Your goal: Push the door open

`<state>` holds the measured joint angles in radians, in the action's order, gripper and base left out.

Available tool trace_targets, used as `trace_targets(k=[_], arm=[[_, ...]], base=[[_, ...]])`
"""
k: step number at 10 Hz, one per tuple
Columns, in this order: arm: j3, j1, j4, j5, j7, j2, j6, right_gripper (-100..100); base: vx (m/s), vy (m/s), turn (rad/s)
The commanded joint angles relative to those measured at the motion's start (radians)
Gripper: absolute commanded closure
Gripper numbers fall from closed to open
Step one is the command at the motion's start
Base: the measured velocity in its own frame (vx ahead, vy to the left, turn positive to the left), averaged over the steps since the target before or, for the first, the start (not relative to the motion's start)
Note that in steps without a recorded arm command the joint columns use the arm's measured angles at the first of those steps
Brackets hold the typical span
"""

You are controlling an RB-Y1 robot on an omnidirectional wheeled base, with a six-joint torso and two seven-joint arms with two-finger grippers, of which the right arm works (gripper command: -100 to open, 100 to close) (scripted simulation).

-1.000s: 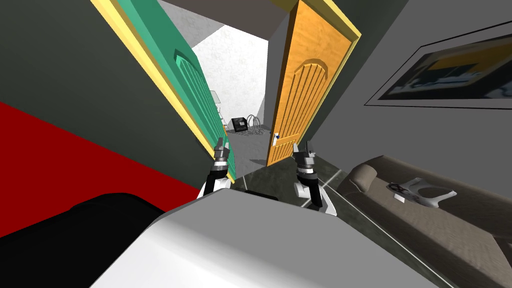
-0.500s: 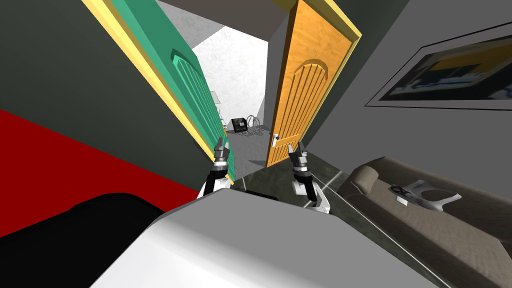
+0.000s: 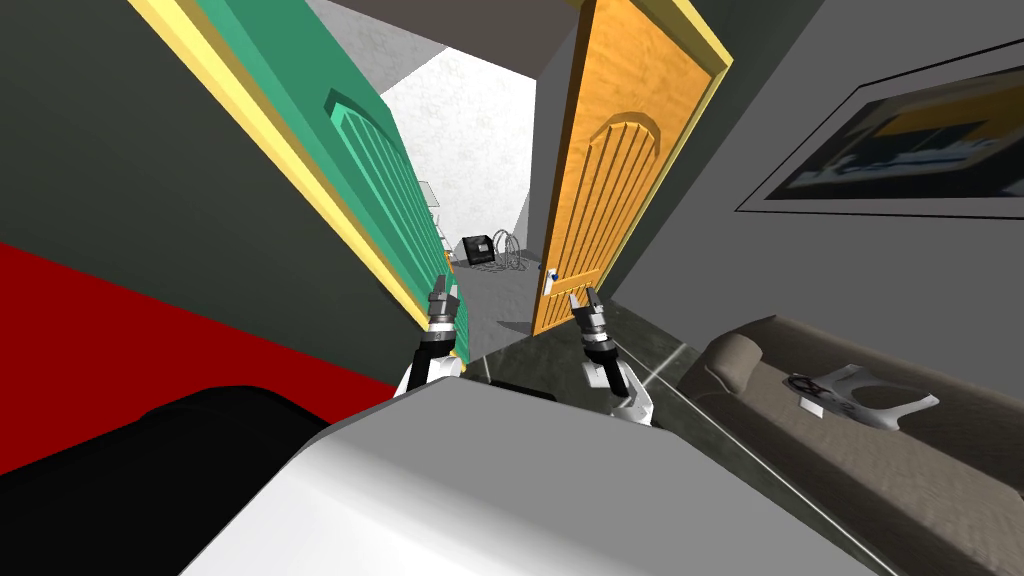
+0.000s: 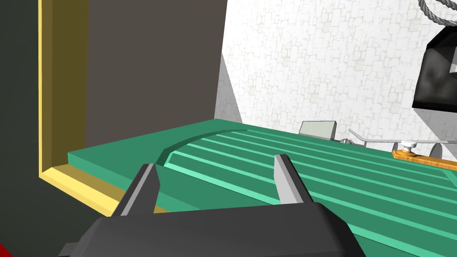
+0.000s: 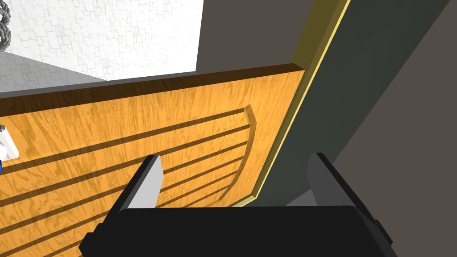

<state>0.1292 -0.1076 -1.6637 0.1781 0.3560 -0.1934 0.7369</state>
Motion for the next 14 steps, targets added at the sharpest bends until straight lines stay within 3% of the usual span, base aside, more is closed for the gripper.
trace_targets(k=[1, 2, 5, 6, 8, 9, 11, 14], arm=[[0.008, 0.03, 0.05, 0.01, 0.023, -0.013, 0.006, -100], [0.008, 0.03, 0.057, 0.01, 0.023, -0.013, 0.006, -100], [0.022, 0.076, 0.141, 0.028, 0.064, -0.036, 0.018, -100], [0.022, 0.076, 0.15, 0.028, 0.064, -0.036, 0.018, -100], [0.037, 0.123, 0.224, 0.045, 0.105, -0.058, 0.031, -100], [0.037, 0.123, 0.243, 0.045, 0.105, -0.058, 0.031, -100], [0.051, 0.169, 0.316, 0.063, 0.146, -0.081, 0.043, -100], [0.058, 0.192, 0.381, 0.072, 0.166, -0.092, 0.049, -100]], base=[[0.054, -0.019, 0.002], [0.046, -0.011, 0.005], [0.049, -0.013, 0.001], [0.045, -0.017, 0.006], [0.069, -0.022, 0.002], [0.067, -0.021, 0.006], [0.07, -0.01, 0.001], [0.052, -0.016, 0.003]])
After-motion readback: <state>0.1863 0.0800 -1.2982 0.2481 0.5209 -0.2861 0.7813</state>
